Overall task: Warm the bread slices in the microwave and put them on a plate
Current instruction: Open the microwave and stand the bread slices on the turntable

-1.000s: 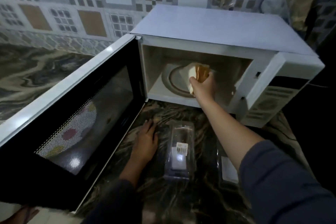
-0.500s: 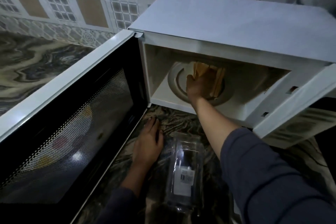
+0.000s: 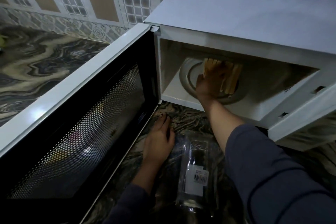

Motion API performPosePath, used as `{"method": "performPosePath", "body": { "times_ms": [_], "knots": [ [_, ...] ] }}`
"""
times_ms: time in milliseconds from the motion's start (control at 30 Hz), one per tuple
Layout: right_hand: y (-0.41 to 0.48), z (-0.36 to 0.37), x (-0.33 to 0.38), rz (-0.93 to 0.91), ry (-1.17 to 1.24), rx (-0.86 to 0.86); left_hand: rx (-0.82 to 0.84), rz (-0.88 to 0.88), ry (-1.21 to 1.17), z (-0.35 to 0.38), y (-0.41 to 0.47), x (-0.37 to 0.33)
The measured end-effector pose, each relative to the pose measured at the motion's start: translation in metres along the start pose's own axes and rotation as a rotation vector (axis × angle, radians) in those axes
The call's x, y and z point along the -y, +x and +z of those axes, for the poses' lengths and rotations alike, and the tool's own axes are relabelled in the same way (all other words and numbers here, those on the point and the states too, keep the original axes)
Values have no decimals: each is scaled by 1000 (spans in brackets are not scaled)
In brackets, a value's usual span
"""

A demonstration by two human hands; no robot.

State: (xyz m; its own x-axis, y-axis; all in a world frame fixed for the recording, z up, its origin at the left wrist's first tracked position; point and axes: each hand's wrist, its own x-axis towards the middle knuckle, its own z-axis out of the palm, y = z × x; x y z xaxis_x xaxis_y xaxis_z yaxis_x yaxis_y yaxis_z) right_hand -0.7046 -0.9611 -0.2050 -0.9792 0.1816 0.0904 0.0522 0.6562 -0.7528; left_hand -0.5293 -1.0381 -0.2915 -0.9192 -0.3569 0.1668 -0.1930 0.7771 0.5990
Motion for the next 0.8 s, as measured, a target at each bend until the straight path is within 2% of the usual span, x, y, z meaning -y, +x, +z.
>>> {"method": "performPosePath", "body": {
  "times_ms": [133, 233, 367, 433, 600, 700, 800],
  "knots": [
    [-2, -10, 6, 58, 130, -5, -17, -3, 2, 0, -1, 0],
    [-12, -19, 10, 53, 123, 81, -22, -6, 0, -1, -1, -1],
    [-35, -45, 11, 34, 169, 71, 6, -6, -23, -4, -3, -2],
    [-50, -65, 8, -10, 127, 87, 18, -24, -120, -6, -3, -2],
    [-105, -97, -16, -62, 287, 46, -33, -214, -474, -19, -4, -11],
    [-150, -105, -40, -16, 384, 53, 56, -296, -722, -28, -28, -25],
    [-193, -109, -65, 20, 412, 43, 116, -309, -866, -29, -58, -25]
  ]
}}
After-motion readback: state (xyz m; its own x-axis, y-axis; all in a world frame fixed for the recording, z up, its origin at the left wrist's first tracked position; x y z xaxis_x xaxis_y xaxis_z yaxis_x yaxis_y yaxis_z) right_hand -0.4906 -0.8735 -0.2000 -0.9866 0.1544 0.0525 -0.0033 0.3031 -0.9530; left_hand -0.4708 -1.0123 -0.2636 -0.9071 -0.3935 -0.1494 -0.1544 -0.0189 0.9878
